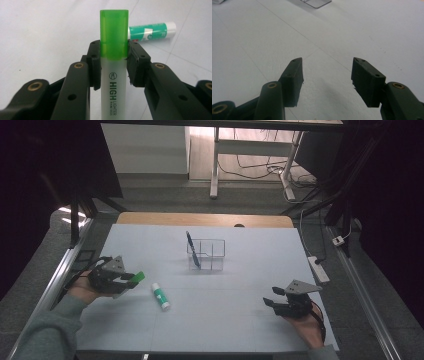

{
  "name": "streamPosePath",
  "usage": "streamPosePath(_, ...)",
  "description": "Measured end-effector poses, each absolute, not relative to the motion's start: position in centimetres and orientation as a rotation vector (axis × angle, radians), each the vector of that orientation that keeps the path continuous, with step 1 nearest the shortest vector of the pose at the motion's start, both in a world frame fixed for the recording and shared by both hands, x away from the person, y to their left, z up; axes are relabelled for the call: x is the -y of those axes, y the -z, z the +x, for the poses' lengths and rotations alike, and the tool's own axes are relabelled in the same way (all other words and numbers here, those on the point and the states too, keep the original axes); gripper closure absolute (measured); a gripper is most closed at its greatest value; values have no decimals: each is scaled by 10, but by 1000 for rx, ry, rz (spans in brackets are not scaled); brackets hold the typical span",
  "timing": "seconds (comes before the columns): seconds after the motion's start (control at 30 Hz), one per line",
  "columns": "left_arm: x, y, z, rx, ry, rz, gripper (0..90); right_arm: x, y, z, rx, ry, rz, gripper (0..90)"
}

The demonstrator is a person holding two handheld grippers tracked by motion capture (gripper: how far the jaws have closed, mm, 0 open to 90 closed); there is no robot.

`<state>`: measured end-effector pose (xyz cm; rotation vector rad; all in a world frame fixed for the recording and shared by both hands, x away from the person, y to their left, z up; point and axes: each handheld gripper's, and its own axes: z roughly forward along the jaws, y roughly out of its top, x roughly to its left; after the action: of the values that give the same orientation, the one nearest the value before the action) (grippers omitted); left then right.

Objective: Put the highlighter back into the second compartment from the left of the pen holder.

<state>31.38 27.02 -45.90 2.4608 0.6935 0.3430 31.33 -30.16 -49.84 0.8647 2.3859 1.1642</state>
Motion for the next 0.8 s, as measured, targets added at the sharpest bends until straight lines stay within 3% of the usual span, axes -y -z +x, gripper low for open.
streamPosePath(0.27,-273,454,313,-795,-374,2330,664,301,498,313,-2384,-1163,864,426)
streamPosePath(0.8,-257,441,317,-806,-420,2140,664,301,498,313,-2383,-1163,865,426)
